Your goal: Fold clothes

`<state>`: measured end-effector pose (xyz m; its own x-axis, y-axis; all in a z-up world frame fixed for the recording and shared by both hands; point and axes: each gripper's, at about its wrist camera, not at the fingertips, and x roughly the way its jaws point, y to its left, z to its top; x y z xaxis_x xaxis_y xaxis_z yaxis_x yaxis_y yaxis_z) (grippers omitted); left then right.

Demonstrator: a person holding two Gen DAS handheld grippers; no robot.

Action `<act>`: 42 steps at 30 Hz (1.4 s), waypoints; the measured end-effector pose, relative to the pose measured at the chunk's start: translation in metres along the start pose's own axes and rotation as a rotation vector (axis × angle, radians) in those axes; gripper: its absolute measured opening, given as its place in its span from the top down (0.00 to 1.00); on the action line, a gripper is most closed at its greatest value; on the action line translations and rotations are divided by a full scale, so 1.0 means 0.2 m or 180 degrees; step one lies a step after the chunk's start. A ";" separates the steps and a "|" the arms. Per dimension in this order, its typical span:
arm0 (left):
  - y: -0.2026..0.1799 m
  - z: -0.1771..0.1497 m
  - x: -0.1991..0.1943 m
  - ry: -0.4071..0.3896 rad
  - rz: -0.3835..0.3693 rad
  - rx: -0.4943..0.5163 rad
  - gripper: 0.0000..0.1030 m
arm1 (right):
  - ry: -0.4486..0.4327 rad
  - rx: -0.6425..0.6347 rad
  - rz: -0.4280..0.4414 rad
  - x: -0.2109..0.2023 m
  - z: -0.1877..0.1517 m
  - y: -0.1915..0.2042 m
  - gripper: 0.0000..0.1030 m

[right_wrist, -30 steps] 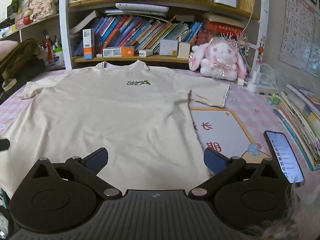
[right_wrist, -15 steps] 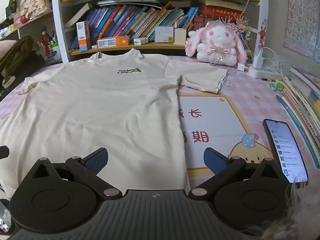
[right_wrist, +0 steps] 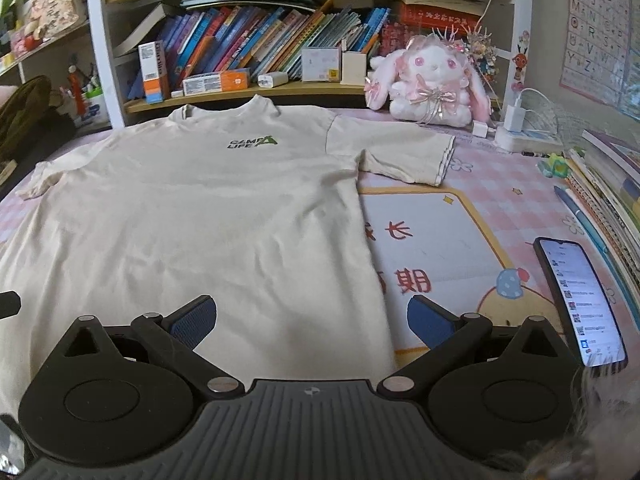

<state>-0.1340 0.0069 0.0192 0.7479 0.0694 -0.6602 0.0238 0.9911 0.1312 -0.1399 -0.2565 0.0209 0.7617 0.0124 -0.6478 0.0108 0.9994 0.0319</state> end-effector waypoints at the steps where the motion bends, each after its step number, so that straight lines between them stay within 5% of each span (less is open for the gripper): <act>1: 0.03 0.02 0.02 -0.0014 -0.0011 -0.0003 0.07 | -0.0001 0.0021 -0.0029 0.01 0.01 0.02 0.00; 14: 0.45 0.18 0.28 -0.0107 -0.0147 -0.0038 0.07 | -0.0083 0.0138 -0.0261 0.13 0.12 0.40 0.00; 32: 1.07 0.29 0.56 -0.0197 -0.0035 -0.0848 0.10 | 0.0184 0.0052 -0.0402 0.19 0.08 0.69 0.00; 42: 1.39 0.35 0.85 0.0086 -0.0275 -0.1953 0.61 | 0.0328 -0.0138 -0.0392 0.19 0.08 0.79 0.00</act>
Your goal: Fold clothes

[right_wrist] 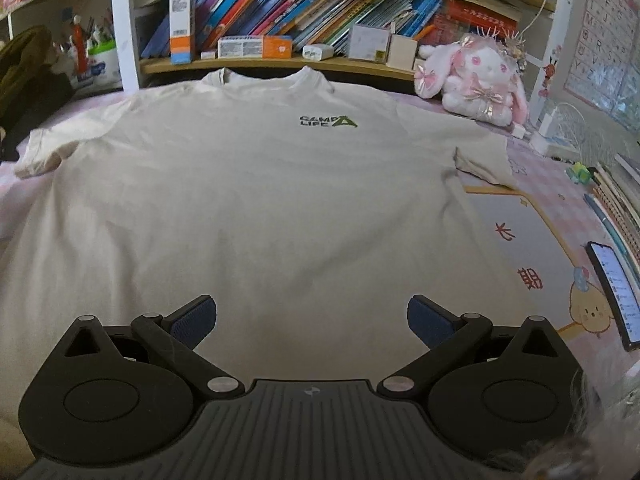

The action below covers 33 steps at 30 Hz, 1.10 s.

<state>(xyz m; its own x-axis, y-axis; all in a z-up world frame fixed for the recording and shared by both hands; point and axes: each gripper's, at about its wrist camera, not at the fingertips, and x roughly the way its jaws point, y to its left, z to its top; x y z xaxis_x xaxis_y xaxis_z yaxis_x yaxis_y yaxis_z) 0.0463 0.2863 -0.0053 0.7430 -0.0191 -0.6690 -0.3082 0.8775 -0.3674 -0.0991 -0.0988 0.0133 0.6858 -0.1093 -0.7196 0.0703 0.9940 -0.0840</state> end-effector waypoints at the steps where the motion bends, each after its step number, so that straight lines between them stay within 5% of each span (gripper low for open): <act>1: 0.02 0.01 0.03 0.0045 -0.0015 -0.0113 0.61 | 0.0015 -0.0009 -0.0013 0.00 0.00 0.00 0.00; 9: 0.01 0.08 0.15 0.0074 -0.0118 -0.0428 0.87 | 0.0099 0.0026 -0.0164 -0.01 -0.01 -0.01 0.00; 17: 0.00 0.12 0.18 0.0046 -0.0037 -0.0445 0.83 | 0.0136 0.0074 -0.0233 0.00 -0.01 -0.03 0.00; 23: 0.11 0.12 0.20 0.0039 -0.0139 -0.1011 0.83 | 0.0154 0.0087 -0.0218 0.02 0.00 -0.03 0.00; 27: 0.17 0.12 0.22 0.0025 -0.0270 -0.1430 0.97 | 0.0173 0.0110 -0.0203 0.04 0.01 -0.05 0.00; 33: 0.01 0.22 0.14 -0.0218 -0.0392 -0.1236 0.97 | 0.0180 0.0171 -0.0134 0.09 0.01 -0.11 0.00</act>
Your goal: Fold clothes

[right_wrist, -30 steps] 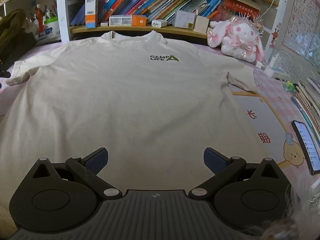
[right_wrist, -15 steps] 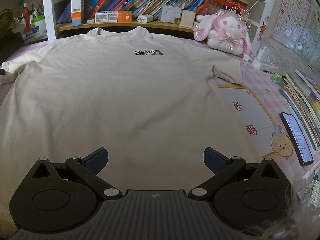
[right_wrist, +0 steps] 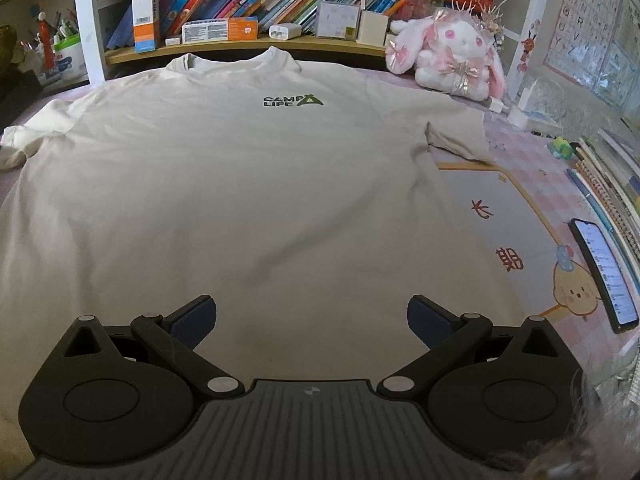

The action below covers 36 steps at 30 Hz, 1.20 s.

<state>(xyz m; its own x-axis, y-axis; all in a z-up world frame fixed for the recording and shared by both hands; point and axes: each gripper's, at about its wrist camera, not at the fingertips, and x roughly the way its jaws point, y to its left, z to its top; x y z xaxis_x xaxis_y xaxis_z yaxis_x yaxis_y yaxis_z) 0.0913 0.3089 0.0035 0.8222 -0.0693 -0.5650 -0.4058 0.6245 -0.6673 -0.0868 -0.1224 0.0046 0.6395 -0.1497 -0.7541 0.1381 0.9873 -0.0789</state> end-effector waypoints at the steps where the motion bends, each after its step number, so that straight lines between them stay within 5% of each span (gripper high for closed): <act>1: -0.07 0.00 0.00 -0.0031 -0.0030 0.0133 0.97 | -0.0003 0.0004 0.0024 0.01 0.00 -0.01 0.00; 6: -0.52 -0.10 0.03 0.0004 -0.0255 0.1155 0.97 | -0.0026 0.0018 0.0188 0.07 0.03 -0.08 0.00; 11: -0.85 -0.61 0.19 0.0532 -0.0237 0.2489 0.95 | -0.0060 0.0081 0.0284 0.12 0.07 -0.20 0.00; 15: -0.85 -0.90 0.36 0.1092 0.0131 0.2980 0.67 | -0.0038 0.0129 0.0336 0.16 0.08 -0.30 0.00; 16: -0.84 -0.92 0.36 0.1066 0.0187 0.2976 0.64 | -0.0026 0.0136 0.0349 0.17 0.08 -0.32 0.00; 18: -0.82 -0.90 0.31 0.0870 0.0160 0.2835 0.38 | -0.0001 0.0145 0.0378 0.19 0.07 -0.36 0.00; 19: -0.81 -0.87 0.28 0.0753 0.0121 0.2715 0.34 | 0.0016 0.0149 0.0390 0.20 0.07 -0.38 0.00; 23: -0.79 -0.74 0.31 0.0478 0.0122 0.2154 0.34 | 0.0072 0.0157 0.0441 0.24 0.05 -0.44 0.00; 30: -0.87 -0.66 0.63 0.0573 0.0339 0.1056 0.35 | 0.0053 -0.0019 0.0522 0.25 0.06 -0.45 0.00; 32: -0.97 -0.73 0.63 0.0706 -0.0069 0.1044 0.34 | 0.0056 -0.0064 0.0526 0.26 0.07 -0.45 0.00; 36: -1.10 -0.84 0.51 0.0758 -0.0631 0.1685 0.29 | 0.0058 -0.0107 0.0555 0.28 0.09 -0.46 0.00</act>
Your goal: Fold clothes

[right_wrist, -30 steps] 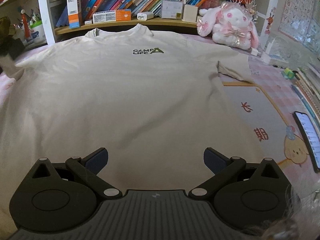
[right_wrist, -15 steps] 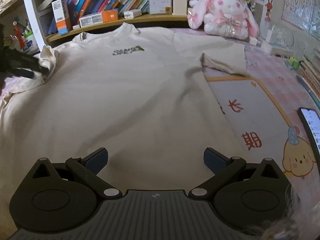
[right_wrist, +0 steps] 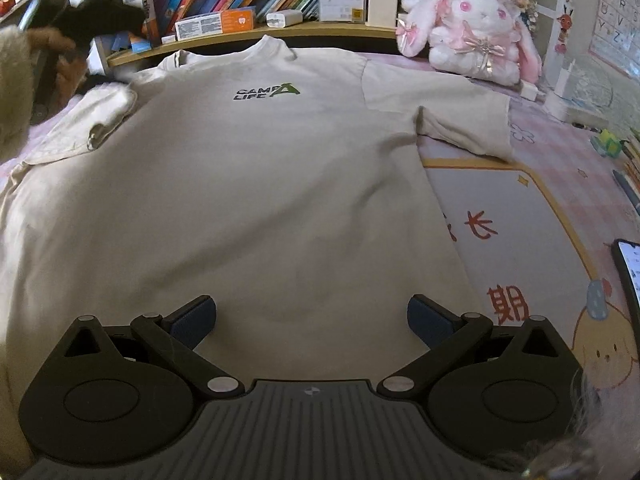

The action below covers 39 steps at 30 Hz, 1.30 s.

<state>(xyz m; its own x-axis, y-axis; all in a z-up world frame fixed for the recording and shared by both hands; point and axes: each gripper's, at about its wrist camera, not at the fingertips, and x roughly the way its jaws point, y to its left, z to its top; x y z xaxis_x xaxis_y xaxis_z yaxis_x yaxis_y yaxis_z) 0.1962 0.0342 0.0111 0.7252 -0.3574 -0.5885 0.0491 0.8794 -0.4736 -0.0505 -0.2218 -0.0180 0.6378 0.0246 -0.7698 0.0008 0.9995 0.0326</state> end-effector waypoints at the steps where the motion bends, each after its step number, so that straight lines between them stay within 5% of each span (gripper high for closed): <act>1: 0.01 -0.03 -0.04 0.0016 0.0029 0.0109 0.29 | -0.0002 -0.0004 0.0012 0.00 0.00 0.00 0.00; 7: 0.35 -0.17 -0.35 -0.0100 0.0821 -0.0052 0.36 | -0.0048 0.0030 0.0114 0.01 0.02 -0.04 0.00; 10: 0.53 -0.16 -0.42 -0.0097 0.1155 -0.0188 0.56 | -0.0055 0.0029 0.0145 0.01 0.03 -0.05 0.00; 18: 0.83 0.13 -0.19 -0.0052 0.1068 -0.0553 0.56 | 0.0021 -0.0030 0.0087 0.01 0.03 -0.04 0.00; 22: 0.88 0.20 -0.06 -0.0018 0.0981 -0.0423 0.58 | 0.0079 0.0018 -0.0050 0.00 0.04 -0.04 0.00; 26: 0.87 0.24 -0.01 0.0124 0.0811 -0.0242 0.78 | 0.0105 0.0187 -0.0313 -0.01 0.03 -0.05 0.00; 27: 0.87 0.24 0.00 0.0169 0.0787 -0.0214 0.97 | 0.0120 0.0243 -0.0370 -0.01 0.02 -0.05 0.00; 35: 0.93 0.31 0.04 0.0068 0.1138 0.0001 1.00 | 0.0121 0.0520 -0.0617 -0.01 0.00 -0.01 0.00; 39: 0.93 0.33 0.07 0.0114 0.1106 0.0143 1.00 | 0.0088 0.0526 -0.0622 0.00 -0.02 0.00 0.00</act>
<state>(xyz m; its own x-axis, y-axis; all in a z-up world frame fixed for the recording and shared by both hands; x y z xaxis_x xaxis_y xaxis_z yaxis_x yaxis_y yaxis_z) 0.2621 0.2134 -0.0419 0.6794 -0.0444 -0.7324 -0.1656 0.9631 -0.2120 -0.0539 -0.2215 -0.0196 0.5917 -0.1659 -0.7889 0.2494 0.9683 -0.0166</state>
